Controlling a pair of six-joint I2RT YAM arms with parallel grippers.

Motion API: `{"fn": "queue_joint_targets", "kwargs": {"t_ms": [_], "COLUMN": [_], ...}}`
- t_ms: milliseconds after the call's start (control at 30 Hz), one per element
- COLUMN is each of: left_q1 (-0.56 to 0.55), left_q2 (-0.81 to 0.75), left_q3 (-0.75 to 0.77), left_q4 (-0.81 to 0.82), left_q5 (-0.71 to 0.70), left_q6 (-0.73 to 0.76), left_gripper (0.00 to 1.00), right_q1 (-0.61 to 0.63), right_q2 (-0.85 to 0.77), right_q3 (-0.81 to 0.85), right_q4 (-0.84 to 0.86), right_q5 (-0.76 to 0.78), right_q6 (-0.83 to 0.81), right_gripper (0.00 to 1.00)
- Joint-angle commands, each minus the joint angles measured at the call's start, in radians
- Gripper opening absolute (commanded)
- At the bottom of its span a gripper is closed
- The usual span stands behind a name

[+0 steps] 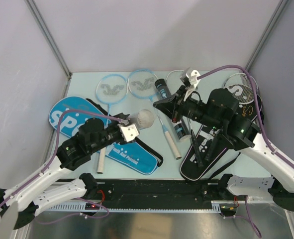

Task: Pack up the badminton gear
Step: Close the lid on the shuttle tube.

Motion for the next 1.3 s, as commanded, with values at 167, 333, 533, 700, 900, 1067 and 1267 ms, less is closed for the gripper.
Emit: {"fn": "queue_joint_targets", "kwargs": {"t_ms": [167, 333, 533, 700, 900, 1067, 1267], "left_q1": [0.001, 0.001, -0.001, -0.001, -0.001, -0.002, -0.001], "left_q2": [-0.008, -0.005, -0.002, 0.005, 0.020, 0.029, 0.034], "left_q3": [0.061, 0.068, 0.073, 0.076, 0.083, 0.090, 0.100], "left_q4": [0.049, 0.049, 0.050, 0.049, 0.050, 0.049, 0.050], "left_q5": [-0.010, 0.020, 0.028, 0.031, 0.022, 0.011, 0.008], "left_q6": [0.025, 0.013, 0.006, 0.001, -0.005, -0.009, -0.015], "left_gripper": [0.48, 0.48, 0.48, 0.48, 0.48, 0.47, 0.47], "right_q1": [-0.011, -0.010, -0.008, 0.000, 0.016, 0.025, 0.025], "right_q2": [0.023, 0.032, 0.037, 0.037, 0.034, 0.016, 0.010], "right_q3": [0.006, -0.011, -0.041, -0.054, -0.068, -0.091, -0.096], "right_q4": [-0.050, -0.029, -0.003, 0.020, 0.027, 0.036, 0.039], "right_q5": [-0.048, -0.033, -0.001, 0.018, 0.047, 0.080, 0.096], "right_q6": [0.078, 0.077, 0.072, 0.063, 0.054, 0.045, 0.028], "right_gripper": [0.00, 0.00, 0.00, 0.00, 0.00, 0.00, 0.00]}}
